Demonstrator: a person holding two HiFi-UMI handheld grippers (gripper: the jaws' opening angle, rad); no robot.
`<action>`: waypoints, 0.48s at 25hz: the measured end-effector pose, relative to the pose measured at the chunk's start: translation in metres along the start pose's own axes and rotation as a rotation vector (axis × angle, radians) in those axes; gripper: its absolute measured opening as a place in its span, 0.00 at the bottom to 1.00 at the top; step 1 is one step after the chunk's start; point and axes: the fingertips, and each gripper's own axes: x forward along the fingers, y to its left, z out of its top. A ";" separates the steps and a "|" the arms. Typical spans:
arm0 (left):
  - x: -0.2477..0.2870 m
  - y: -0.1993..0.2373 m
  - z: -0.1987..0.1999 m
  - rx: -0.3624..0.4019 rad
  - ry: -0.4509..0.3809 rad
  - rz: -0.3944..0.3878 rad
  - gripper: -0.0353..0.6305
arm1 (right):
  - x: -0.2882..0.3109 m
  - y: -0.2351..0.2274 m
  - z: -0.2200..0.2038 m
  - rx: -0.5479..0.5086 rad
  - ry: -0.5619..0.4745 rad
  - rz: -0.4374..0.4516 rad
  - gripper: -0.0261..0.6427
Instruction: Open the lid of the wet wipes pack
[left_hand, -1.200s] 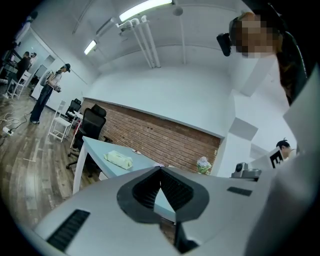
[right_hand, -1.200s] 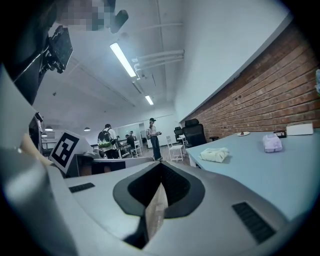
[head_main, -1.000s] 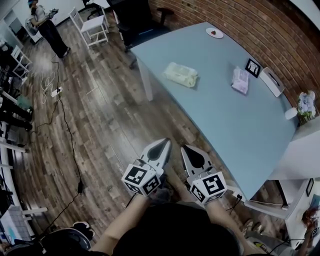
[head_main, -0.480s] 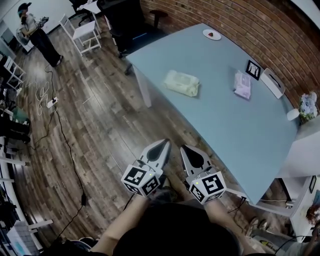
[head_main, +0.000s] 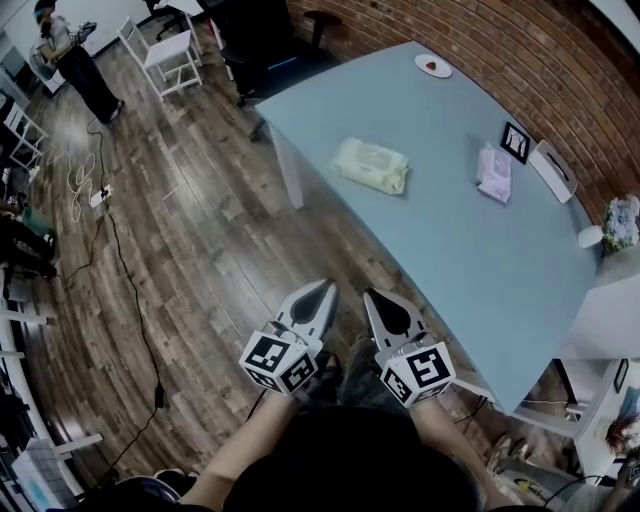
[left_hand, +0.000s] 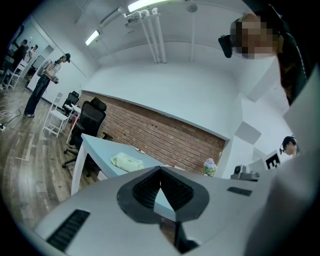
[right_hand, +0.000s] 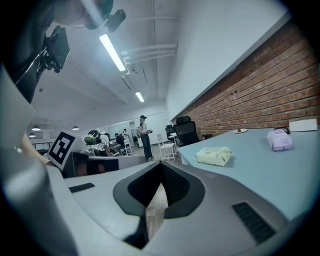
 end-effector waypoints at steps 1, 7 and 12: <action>0.003 0.001 -0.001 -0.001 0.005 -0.004 0.07 | 0.002 -0.003 0.000 -0.002 0.001 -0.001 0.06; 0.030 0.011 0.001 0.019 0.028 -0.027 0.07 | 0.024 -0.033 0.005 -0.004 0.000 -0.019 0.06; 0.061 0.025 0.018 0.044 0.021 -0.038 0.07 | 0.054 -0.052 0.020 -0.017 -0.003 0.007 0.06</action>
